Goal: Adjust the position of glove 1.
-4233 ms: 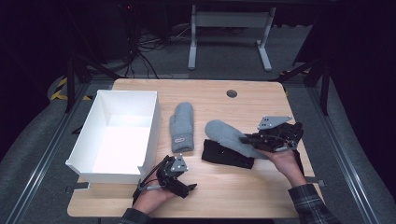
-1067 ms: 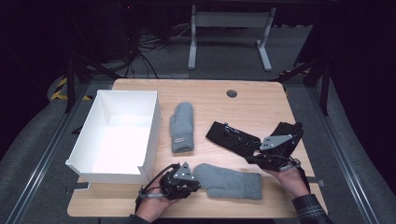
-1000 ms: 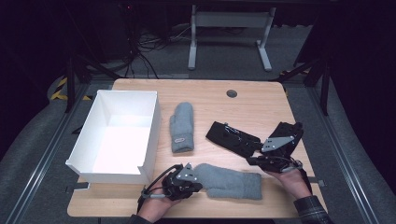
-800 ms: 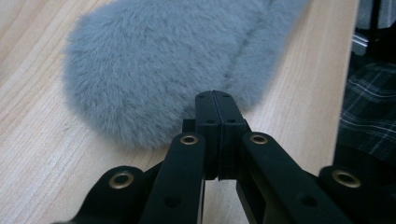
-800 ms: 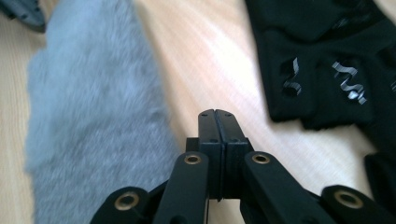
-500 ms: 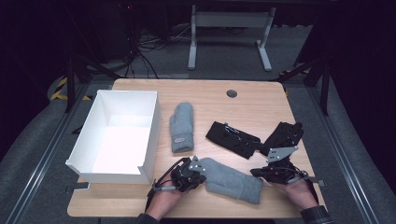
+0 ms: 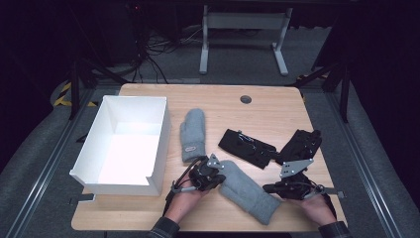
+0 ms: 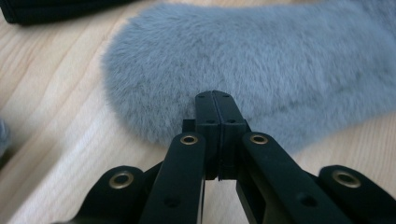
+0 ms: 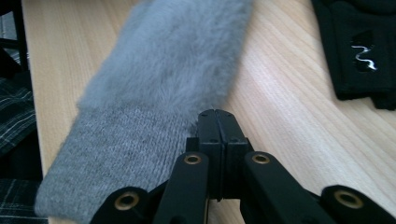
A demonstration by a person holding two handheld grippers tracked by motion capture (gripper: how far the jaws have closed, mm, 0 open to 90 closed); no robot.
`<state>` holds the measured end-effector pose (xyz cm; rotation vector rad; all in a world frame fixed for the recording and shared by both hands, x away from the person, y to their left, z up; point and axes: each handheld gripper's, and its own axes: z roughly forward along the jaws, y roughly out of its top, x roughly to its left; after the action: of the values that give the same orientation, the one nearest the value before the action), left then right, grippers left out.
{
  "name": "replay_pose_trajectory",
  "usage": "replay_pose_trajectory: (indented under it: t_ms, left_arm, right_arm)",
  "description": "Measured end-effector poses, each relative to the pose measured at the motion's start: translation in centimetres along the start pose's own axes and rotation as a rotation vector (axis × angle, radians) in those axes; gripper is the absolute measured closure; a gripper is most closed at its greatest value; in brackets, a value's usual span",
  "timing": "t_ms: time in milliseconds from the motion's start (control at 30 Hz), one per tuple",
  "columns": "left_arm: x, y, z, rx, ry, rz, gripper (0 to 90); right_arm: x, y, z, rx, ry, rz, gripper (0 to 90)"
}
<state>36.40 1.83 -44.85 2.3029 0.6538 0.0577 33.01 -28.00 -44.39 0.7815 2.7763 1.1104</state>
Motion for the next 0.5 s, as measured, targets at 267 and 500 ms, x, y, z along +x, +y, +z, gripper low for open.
replay_pose_trajectory:
  t_ms: [267,500]
  left_arm:
    - [0.2,1.2,1.1,-0.007,-0.015,-0.003,90.0]
    - [0.5,2.2,1.7,-0.017,-0.025,-0.005,90.0]
  right_arm:
    - [1.0,0.6,0.5,-0.002,0.031,-0.037,90.0]
    - [1.9,1.4,1.3,0.002,0.06,-0.072,90.0]
